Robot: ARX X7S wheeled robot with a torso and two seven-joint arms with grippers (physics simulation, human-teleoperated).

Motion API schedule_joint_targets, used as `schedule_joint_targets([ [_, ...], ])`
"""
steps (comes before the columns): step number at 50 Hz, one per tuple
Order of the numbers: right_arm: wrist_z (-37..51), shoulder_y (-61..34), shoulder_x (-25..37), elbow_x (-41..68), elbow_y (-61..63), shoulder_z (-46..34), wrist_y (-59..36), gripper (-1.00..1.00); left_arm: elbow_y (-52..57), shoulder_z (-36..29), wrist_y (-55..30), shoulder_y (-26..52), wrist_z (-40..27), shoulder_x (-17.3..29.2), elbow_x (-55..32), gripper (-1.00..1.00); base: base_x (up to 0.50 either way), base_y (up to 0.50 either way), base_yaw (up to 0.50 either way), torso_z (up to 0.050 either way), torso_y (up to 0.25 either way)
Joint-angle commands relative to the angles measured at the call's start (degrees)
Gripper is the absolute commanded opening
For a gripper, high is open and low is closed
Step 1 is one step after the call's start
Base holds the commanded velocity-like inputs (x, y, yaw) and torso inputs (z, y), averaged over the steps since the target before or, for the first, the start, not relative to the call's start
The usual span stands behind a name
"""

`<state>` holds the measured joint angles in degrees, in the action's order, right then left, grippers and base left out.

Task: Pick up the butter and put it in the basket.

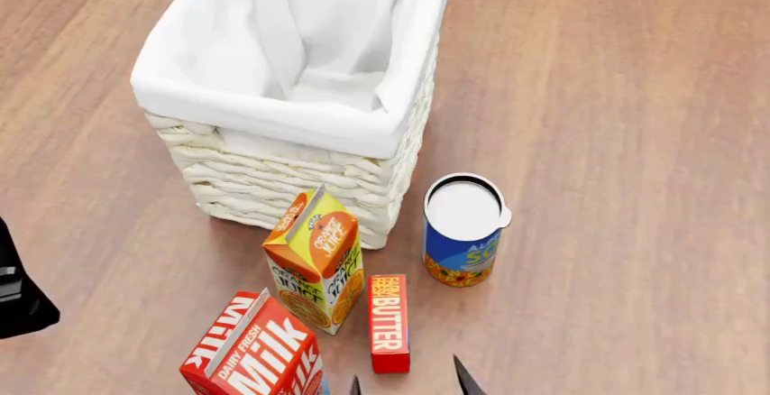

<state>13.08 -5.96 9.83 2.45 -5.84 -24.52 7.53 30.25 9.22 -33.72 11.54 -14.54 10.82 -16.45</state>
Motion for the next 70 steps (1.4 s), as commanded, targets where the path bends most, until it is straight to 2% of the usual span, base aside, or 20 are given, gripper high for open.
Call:
schedule_joint_targets([
  [1, -0.5, -2.1, -0.4, 0.7, -1.5, -0.5, -0.3, 1.0, 0.2, -0.2, 0.0, -0.2, -0.4, 0.4, -0.4, 1.0, 0.0, 0.0, 0.0, 0.0, 0.0],
  [26, -1.2, -4.7, -0.5, 4.4, -3.3, -0.5, -3.7, 1.0, 1.1, -0.7, -0.3, -0.8, -1.3, 1.0, -1.2, 1.0, 0.0, 0.0, 0.0, 0.0, 0.0],
  [70, -2.9, -10.2, -1.2, 7.3, -11.8, -1.3, -2.6, 1.0, 2.9, -1.0, -0.8, -1.9, -2.7, 2.1, -3.0, 1.0, 0.0, 0.0, 0.0, 0.0, 0.0],
])
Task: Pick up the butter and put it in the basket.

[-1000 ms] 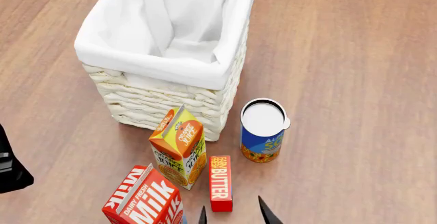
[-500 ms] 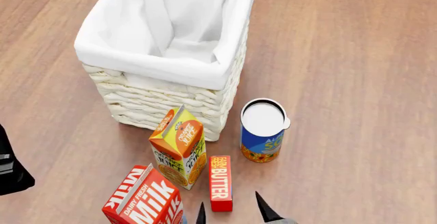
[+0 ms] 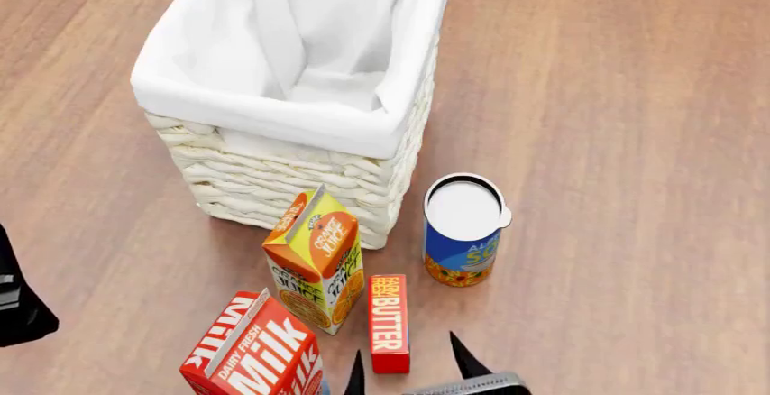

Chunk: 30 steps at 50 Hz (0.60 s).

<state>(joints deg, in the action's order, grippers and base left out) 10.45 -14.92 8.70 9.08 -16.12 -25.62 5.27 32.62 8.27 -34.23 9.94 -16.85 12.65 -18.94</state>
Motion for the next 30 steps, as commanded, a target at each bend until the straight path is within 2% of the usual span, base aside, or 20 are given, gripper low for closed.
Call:
schedule_joint_targets([
  [1, -0.4, -1.6, -0.1, 0.7, -1.9, -0.3, -0.7, 1.0, 0.5, 0.0, -0.2, -0.3, -0.4, 0.3, -0.5, 1.0, 0.0, 0.0, 0.0, 0.0, 0.0],
  [30, -1.0, -5.6, -0.5, 2.4, -4.9, -1.3, -4.7, 1.0, 1.5, -0.1, -0.8, -0.5, -1.4, 0.7, -1.9, 1.0, 0.0, 0.0, 0.0, 0.0, 0.0],
])
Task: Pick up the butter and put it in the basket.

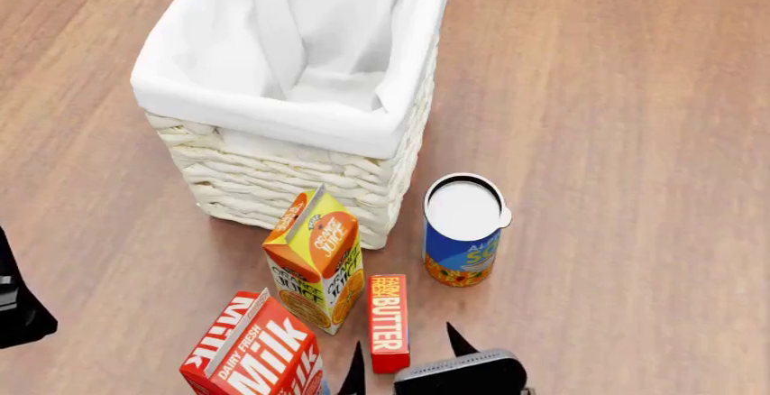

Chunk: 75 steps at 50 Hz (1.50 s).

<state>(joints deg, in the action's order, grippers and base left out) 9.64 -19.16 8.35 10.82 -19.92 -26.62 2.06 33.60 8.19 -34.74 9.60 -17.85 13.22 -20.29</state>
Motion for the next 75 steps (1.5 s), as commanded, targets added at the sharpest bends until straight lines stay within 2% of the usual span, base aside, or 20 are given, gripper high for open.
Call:
schedule_joint_targets([
  [1, -0.2, -1.5, -0.2, 0.7, -1.4, -0.3, -1.5, 1.0, 0.6, 0.0, -0.4, -0.1, -0.5, 0.2, -0.7, 1.0, 0.0, 0.0, 0.0, 0.0, 0.0],
  [35, 0.5, -2.8, 0.2, 1.8, -1.5, -1.6, -4.5, 1.0, 1.6, 0.1, -1.2, -0.3, -1.6, 0.6, -2.5, 1.0, 0.0, 0.0, 0.0, 0.0, 0.0],
  [36, 0.6, -2.8, 0.2, 1.7, -1.4, -1.6, -4.3, -1.0, 1.6, 0.0, -1.1, -0.3, -1.6, 0.7, -2.4, 1.0, 0.0, 0.0, 0.0, 0.0, 0.0],
  [51, 1.2, -2.8, 0.4, 1.7, -0.8, -2.2, -4.2, -1.0, 1.5, -0.2, -1.1, -0.3, -2.0, 1.0, -2.8, 1.0, 0.0, 0.0, 0.0, 0.0, 0.0],
  [55, 2.4, -2.2, 1.1, 1.4, 2.6, -2.3, -5.6, -1.0, 1.8, -0.1, -1.4, -0.2, -2.3, 1.1, -3.0, 1.0, 0.0, 0.0, 0.0, 0.0, 0.0],
  [75, 10.6, 5.8, 8.3, -0.8, 37.4, -3.5, -20.7, -1.0, 0.8, -1.1, -0.5, -0.1, -2.8, 1.1, -2.6, 1.0, 0.0, 0.0, 0.0, 0.0, 0.001],
])
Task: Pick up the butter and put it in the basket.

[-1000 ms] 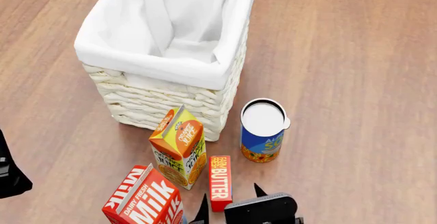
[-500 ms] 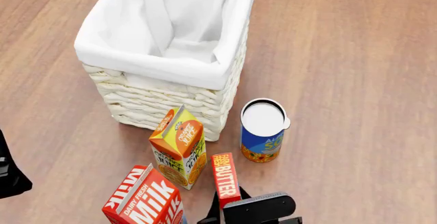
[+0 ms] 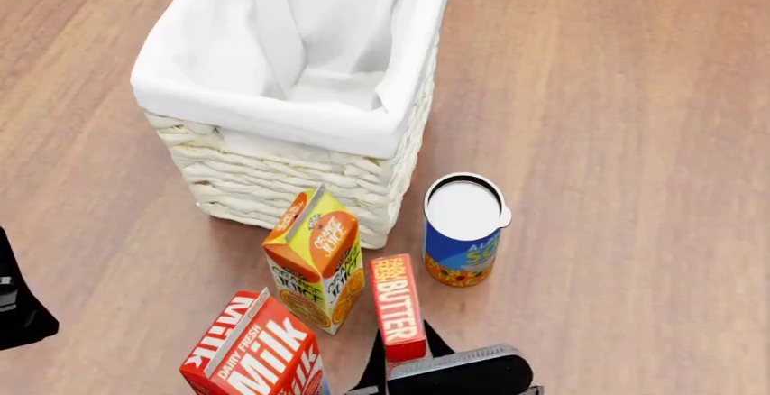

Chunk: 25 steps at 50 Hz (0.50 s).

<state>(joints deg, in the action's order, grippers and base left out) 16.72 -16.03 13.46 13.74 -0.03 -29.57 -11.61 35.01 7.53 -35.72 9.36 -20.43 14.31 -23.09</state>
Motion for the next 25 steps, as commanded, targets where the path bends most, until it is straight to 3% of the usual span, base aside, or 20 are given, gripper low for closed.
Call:
schedule_joint_targets([
  [1, 3.7, 2.8, 3.4, -3.9, 18.7, -0.7, -7.5, -1.0, -0.7, -0.5, 0.5, 0.2, -0.3, 0.1, 0.2, 1.0, 0.0, 0.0, 0.0, 0.0, 0.0],
  [25, 8.0, -0.7, 7.9, -7.7, 48.4, -0.7, -28.3, -1.0, -1.8, -1.2, 1.3, 0.7, -0.5, 0.5, 0.1, 1.0, 0.0, 0.0, 0.0, 0.0, 0.001],
])
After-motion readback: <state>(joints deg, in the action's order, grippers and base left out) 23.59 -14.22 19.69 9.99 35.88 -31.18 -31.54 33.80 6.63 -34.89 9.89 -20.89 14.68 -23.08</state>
